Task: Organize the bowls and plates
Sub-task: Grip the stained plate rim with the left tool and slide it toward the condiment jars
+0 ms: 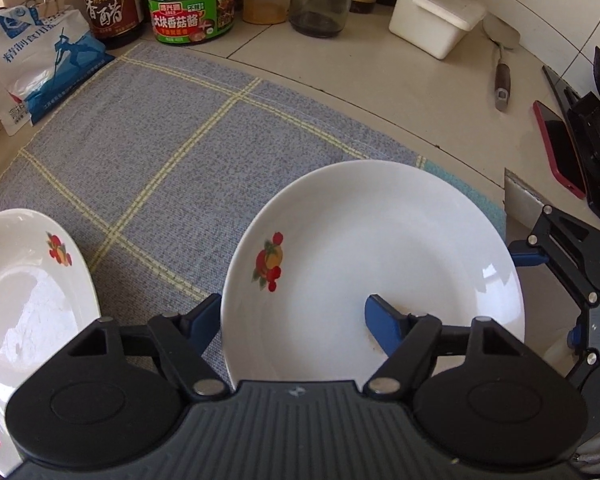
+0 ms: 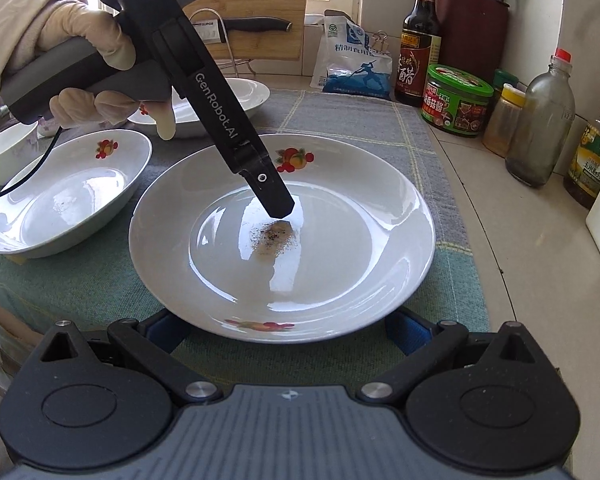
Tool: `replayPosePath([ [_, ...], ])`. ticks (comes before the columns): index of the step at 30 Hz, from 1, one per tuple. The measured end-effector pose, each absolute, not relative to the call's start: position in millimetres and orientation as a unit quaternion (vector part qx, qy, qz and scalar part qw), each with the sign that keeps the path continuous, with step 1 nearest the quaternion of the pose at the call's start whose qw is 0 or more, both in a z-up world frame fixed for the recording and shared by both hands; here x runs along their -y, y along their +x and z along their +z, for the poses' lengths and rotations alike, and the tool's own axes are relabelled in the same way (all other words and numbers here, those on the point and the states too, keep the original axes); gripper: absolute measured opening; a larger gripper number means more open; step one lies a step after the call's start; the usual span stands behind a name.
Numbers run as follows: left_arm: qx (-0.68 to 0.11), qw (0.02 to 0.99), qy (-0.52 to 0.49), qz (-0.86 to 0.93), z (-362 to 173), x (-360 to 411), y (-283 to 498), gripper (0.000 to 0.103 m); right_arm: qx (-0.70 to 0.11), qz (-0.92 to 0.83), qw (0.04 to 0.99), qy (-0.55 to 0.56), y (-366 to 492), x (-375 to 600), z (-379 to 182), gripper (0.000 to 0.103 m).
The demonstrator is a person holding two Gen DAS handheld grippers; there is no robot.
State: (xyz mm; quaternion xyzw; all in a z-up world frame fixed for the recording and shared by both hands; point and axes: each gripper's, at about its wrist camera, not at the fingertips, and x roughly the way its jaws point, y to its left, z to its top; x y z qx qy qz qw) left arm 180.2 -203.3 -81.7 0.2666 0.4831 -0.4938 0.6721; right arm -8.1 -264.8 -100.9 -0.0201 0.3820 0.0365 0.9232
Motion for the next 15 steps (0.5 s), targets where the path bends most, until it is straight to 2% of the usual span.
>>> replayPosePath([
  [7,-0.49,0.654,0.262,-0.513,-82.0,211.7,188.5,0.071,-0.382,0.044,0.923,-0.024,-6.5,265.4,-100.7,0.103],
  [15,-0.492,0.648,0.265,-0.517,-81.4,213.4,189.3,0.071,-0.385,0.045,0.921,-0.033,-5.2,262.6,-99.8,0.103],
])
